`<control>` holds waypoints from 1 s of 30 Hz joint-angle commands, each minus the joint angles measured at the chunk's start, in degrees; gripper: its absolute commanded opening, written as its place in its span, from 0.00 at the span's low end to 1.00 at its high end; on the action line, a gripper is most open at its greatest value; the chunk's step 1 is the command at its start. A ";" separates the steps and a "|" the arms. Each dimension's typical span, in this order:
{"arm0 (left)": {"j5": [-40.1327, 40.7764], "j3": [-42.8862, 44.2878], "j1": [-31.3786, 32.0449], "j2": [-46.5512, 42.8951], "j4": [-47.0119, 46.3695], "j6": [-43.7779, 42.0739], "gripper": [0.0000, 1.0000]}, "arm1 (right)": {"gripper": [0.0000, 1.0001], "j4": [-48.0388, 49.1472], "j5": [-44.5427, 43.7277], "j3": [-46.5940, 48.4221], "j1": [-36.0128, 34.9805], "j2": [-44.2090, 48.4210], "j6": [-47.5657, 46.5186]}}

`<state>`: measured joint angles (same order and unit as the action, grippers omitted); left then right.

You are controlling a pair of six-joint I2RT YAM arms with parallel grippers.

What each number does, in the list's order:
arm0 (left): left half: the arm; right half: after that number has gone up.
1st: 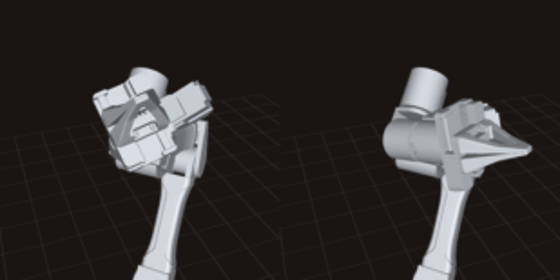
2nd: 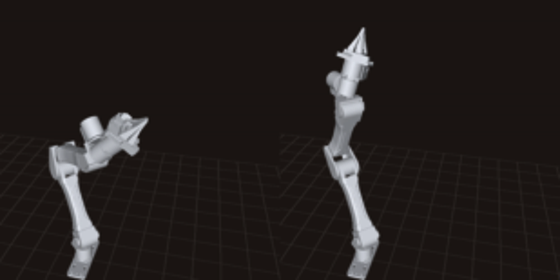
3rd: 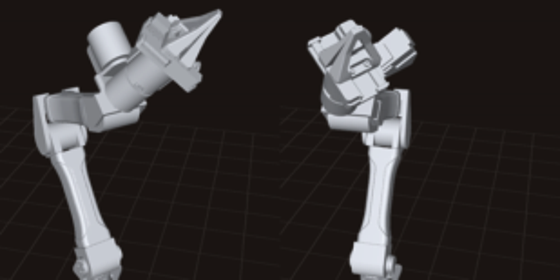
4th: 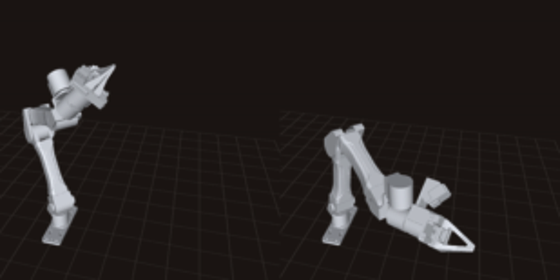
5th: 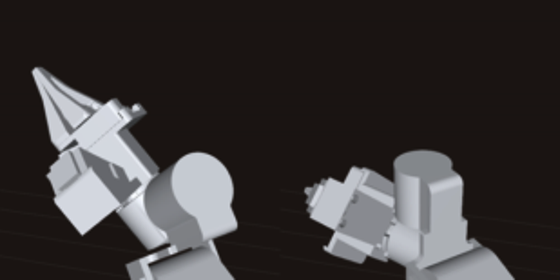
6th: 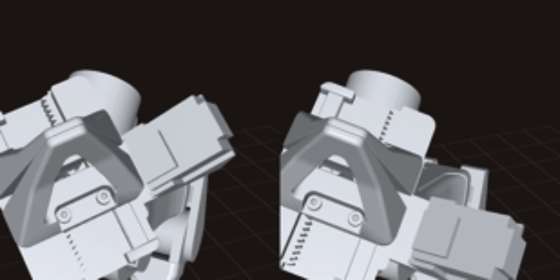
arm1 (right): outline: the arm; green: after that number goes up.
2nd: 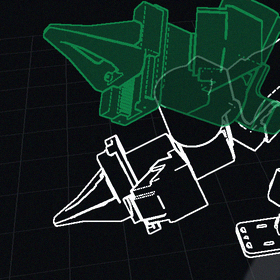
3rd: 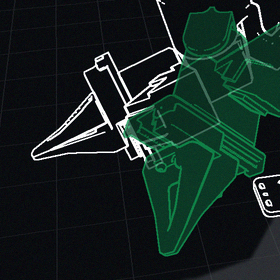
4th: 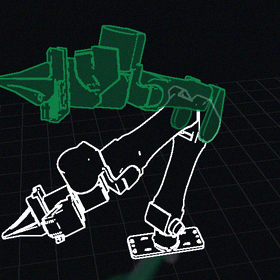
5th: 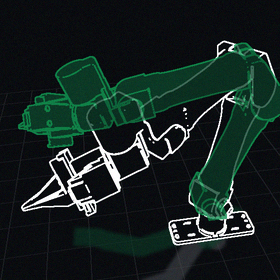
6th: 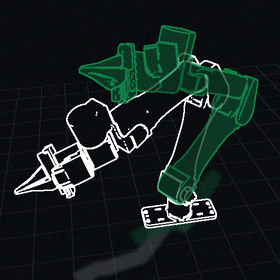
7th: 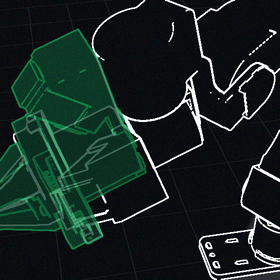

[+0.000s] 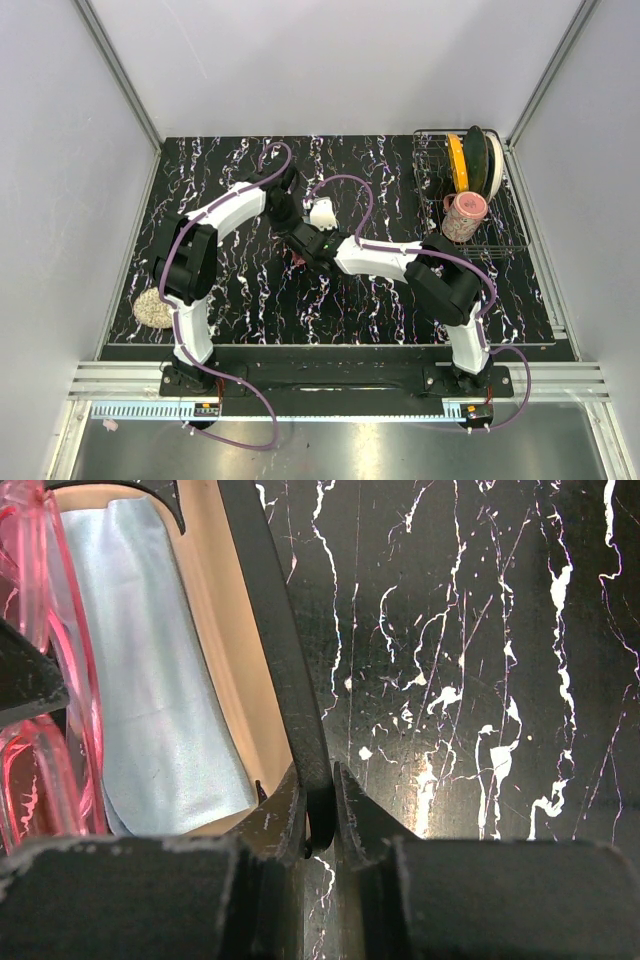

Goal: Organize the sunglasses

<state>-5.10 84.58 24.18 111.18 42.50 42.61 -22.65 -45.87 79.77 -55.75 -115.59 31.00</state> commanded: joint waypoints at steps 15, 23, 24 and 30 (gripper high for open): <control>-2.89 2.87 1.21 2.20 -4.00 0.72 0.23 | 0.07 2.44 2.10 -1.37 0.11 -0.34 1.52; -2.98 1.47 1.22 -0.16 -5.67 -0.07 0.23 | 0.08 2.70 2.62 -1.54 0.02 0.10 1.43; -3.07 0.77 1.22 -0.60 -6.02 -0.25 0.23 | 0.08 2.79 2.71 -1.54 0.02 0.10 1.43; -1.40 -2.48 1.22 -5.35 -8.84 -1.83 0.28 | 0.24 4.63 4.03 -2.95 0.11 2.12 0.47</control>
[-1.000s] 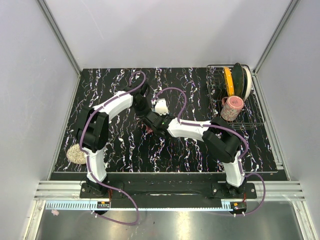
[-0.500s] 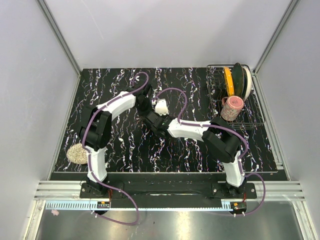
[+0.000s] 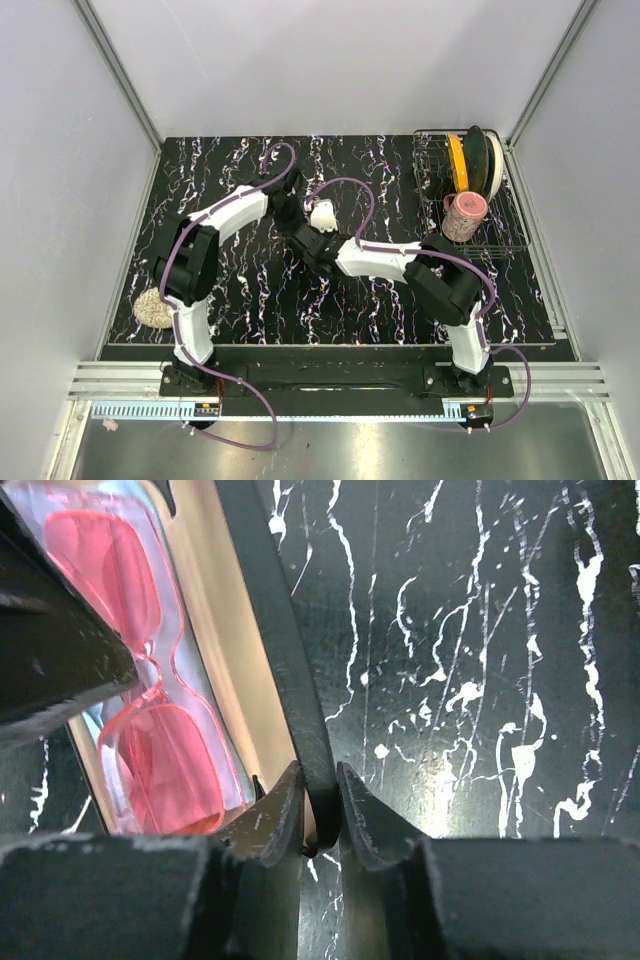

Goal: Organize the sunglasses

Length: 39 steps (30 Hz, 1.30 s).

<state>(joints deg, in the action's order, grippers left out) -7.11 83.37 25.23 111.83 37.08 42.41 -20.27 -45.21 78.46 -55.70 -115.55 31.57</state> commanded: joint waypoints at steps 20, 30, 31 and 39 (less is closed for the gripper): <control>2.37 -8.49 -1.85 -8.47 -8.51 -5.06 0.32 | 0.54 4.63 5.57 -1.64 0.07 7.44 -3.97; -1.85 -10.34 -2.12 -6.54 -11.59 -6.90 0.33 | 0.52 4.45 4.52 -0.76 -0.02 8.58 -5.64; -2.29 -10.51 -2.12 -6.36 -11.68 -7.08 0.33 | 0.52 4.36 4.60 -0.41 0.07 9.28 -5.82; -2.46 -11.83 -2.12 -6.36 -11.86 -7.87 0.25 | 0.52 6.47 18.30 0.65 4.46 12.01 -5.29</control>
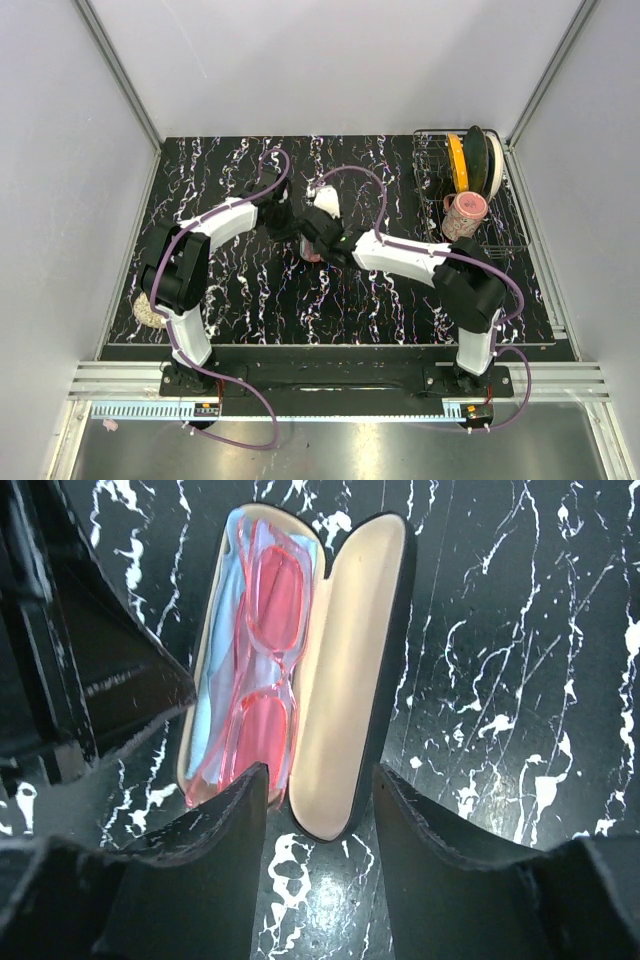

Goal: Organize the sunglasses

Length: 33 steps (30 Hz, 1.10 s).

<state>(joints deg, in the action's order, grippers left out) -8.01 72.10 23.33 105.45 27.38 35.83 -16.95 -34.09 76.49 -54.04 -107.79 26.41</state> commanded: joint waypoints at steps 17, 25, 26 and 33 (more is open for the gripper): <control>-1.31 -1.96 -0.30 1.07 -1.98 -2.35 0.09 | 0.39 -3.43 25.83 15.44 6.14 -6.29 -6.47; -2.27 -2.66 -1.36 1.95 -1.62 -1.21 0.08 | 0.36 -5.02 26.00 16.41 6.40 -9.19 -5.67; -2.79 -2.75 -1.53 2.13 -1.62 -1.03 0.08 | 0.35 -5.11 25.91 16.41 6.40 -9.46 -5.85; -6.05 -3.98 -2.59 2.13 -3.29 0.37 0.08 | 0.33 -5.02 25.65 17.82 6.40 -11.83 -6.55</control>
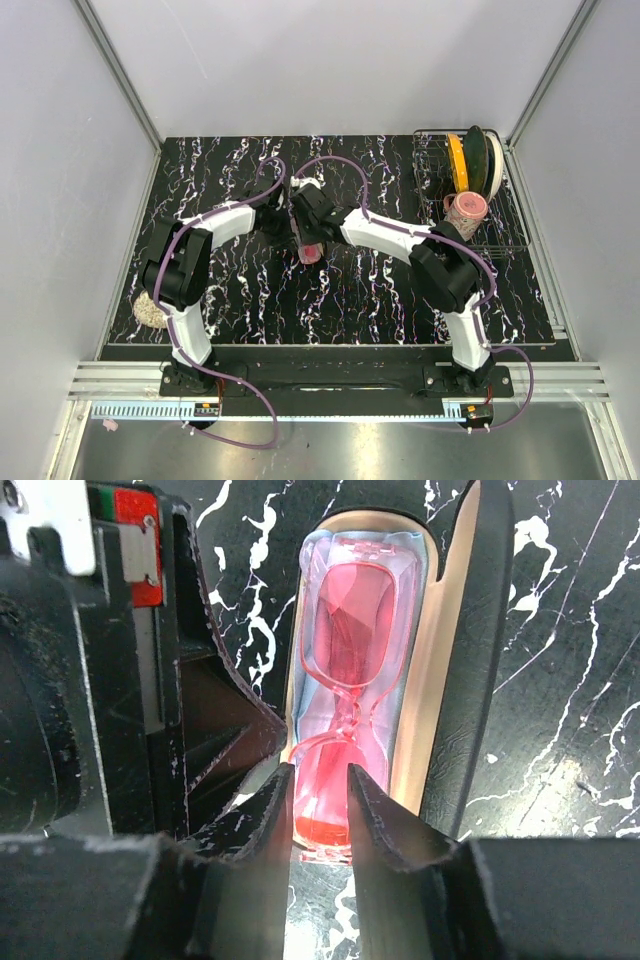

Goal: Organize the sunglasses

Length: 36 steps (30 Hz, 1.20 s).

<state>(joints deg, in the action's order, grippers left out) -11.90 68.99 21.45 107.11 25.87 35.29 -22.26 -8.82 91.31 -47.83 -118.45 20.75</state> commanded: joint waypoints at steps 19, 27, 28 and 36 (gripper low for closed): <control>-7.35 -1.58 -2.03 1.17 -3.90 3.03 0.09 | 0.18 3.98 -1.29 2.38 0.11 -4.42 -1.07; -8.14 -1.58 -2.12 1.52 -3.98 3.12 0.09 | 0.17 4.68 -2.69 1.77 0.20 -3.02 -0.80; -8.05 -1.49 -2.12 1.44 -3.98 3.12 0.09 | 0.18 4.77 -2.96 1.51 0.20 -2.14 -0.89; -7.96 -1.49 -2.12 1.61 -3.72 3.30 0.09 | 0.36 5.47 -2.97 -1.92 0.11 6.12 -1.42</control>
<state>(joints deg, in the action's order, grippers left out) -19.05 67.83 19.49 107.92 24.27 38.04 -19.31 -10.96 90.45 -47.83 -119.83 20.27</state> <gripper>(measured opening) 0.094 0.306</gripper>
